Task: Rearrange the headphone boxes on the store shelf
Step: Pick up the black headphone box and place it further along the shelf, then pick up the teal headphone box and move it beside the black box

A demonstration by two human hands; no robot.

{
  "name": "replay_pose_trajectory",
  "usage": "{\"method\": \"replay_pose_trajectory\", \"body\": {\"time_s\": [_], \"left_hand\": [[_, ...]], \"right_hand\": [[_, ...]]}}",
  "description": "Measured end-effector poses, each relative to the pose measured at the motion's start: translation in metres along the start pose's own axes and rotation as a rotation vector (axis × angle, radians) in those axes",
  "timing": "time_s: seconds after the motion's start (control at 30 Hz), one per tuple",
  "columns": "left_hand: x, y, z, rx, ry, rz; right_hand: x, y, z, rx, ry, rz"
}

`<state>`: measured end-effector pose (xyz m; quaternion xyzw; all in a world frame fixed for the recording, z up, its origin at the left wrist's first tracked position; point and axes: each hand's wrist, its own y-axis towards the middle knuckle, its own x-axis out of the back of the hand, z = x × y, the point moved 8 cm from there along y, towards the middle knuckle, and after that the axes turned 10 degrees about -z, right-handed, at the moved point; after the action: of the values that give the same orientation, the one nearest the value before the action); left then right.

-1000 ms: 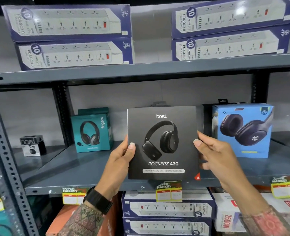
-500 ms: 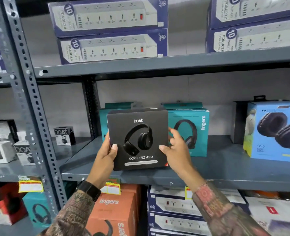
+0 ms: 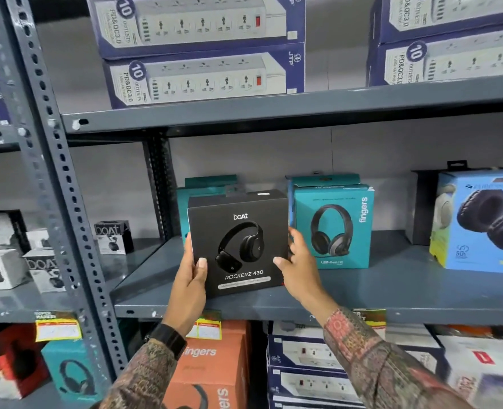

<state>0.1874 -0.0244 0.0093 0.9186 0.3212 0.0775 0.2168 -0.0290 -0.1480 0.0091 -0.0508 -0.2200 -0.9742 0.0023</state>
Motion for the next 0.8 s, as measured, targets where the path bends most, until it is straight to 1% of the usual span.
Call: {"method": "replay_pose_trajectory", "body": {"time_s": [0.13, 0.2, 0.23, 0.3, 0.37, 0.4, 0.57, 0.6, 0.63, 0.67, 0.73, 0.77, 0.8], "left_hand": [[0.002, -0.008, 0.003, 0.005, -0.008, -0.007], [0.005, -0.016, 0.002, 0.01, -0.031, -0.048], [0.008, -0.021, 0.001, 0.019, -0.048, -0.1], [0.018, -0.034, -0.001, 0.021, -0.045, -0.28], [0.02, -0.047, -0.014, -0.054, 0.011, -0.428], [0.013, -0.053, -0.023, -0.101, 0.032, -0.46], [-0.049, -0.078, -0.075, -0.312, 0.144, -0.513], [-0.064, -0.08, -0.083, -0.35, 0.15, -0.499], [-0.081, -0.079, -0.087, -0.372, 0.138, -0.449], [-0.103, -0.077, -0.089, -0.364, 0.115, -0.355], [-0.151, -0.069, -0.08, -0.252, 0.083, -0.111], [-0.173, -0.065, -0.072, -0.175, 0.088, -0.014], [-0.191, -0.06, -0.063, -0.108, 0.101, 0.04]], "right_hand": [[0.0, -0.007, -0.001, -0.01, -0.025, 0.045], [0.006, -0.012, 0.002, 0.006, -0.005, 0.064], [0.013, -0.014, 0.003, 0.016, -0.003, 0.062], [0.034, -0.018, 0.006, 0.045, -0.013, 0.039], [0.064, -0.019, 0.009, 0.09, -0.015, -0.017], [0.082, -0.019, 0.01, 0.111, -0.012, -0.053], [0.167, -0.006, 0.008, 0.174, -0.015, -0.193], [0.181, -0.003, 0.007, 0.174, -0.01, -0.209], [0.194, 0.002, 0.005, 0.17, -0.006, -0.226], [0.206, 0.006, 0.002, 0.165, -0.006, -0.241], [0.222, 0.017, -0.005, 0.148, -0.013, -0.261], [0.226, 0.023, -0.009, 0.134, -0.016, -0.264], [0.229, 0.029, -0.013, 0.113, -0.026, -0.258]]}}
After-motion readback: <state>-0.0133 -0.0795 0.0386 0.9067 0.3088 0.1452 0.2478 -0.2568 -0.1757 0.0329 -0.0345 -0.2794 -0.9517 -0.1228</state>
